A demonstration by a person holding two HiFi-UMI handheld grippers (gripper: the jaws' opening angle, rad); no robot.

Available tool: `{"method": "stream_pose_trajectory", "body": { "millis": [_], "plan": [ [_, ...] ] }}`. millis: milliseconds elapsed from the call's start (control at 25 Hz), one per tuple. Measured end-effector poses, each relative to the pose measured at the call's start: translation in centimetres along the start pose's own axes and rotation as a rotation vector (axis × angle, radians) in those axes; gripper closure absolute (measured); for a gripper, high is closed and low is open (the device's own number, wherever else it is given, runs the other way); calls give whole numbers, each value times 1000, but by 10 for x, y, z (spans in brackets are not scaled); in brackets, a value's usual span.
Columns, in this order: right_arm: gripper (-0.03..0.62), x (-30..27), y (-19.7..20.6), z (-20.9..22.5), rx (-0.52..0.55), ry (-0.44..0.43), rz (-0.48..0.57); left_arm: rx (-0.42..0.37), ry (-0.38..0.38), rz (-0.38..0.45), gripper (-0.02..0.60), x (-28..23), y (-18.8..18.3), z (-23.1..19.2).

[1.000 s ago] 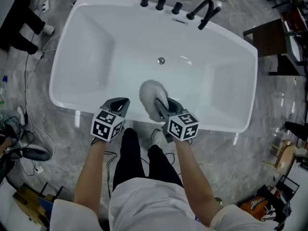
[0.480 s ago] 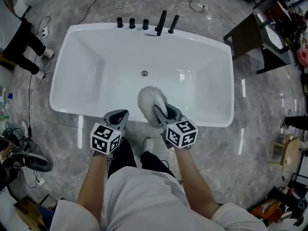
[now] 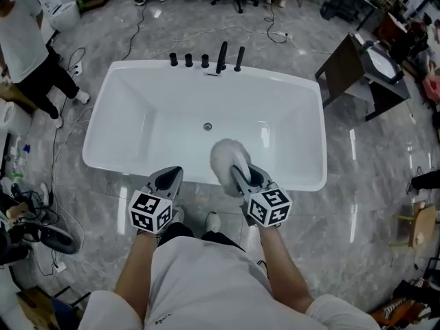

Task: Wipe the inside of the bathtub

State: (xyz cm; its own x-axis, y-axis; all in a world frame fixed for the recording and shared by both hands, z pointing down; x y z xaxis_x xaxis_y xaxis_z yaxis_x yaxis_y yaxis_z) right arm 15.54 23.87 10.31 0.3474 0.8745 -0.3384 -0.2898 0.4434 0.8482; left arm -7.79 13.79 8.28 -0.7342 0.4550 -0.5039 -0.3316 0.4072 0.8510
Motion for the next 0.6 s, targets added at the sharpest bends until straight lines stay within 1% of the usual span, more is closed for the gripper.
{"method": "stream_pose_trajectory", "body": {
  "millis": [160, 440, 600],
  "plan": [
    [502, 13, -11, -5, 26, 13, 27, -19, 6, 37, 574, 9, -9, 2],
    [501, 19, -29, -8, 65, 53, 48, -18, 9, 96, 574, 14, -32, -12],
    [501, 15, -41, -18, 84, 69, 62, -16, 17, 115, 574, 21, -40, -24]
  ]
}}
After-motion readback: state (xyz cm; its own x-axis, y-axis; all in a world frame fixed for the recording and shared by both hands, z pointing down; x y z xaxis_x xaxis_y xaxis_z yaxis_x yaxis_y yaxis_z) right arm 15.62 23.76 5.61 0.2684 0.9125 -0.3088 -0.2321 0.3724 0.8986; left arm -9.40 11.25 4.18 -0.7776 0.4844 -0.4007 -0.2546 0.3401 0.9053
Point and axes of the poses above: the fingertips, and each gripper's own axes: x backward along the fingers, z to its right, y out of its underside, the point moved 8 cm from there along x, backward along the fingers, and after that the axes turned 7 degrees about -y, right-handed, at the moved point
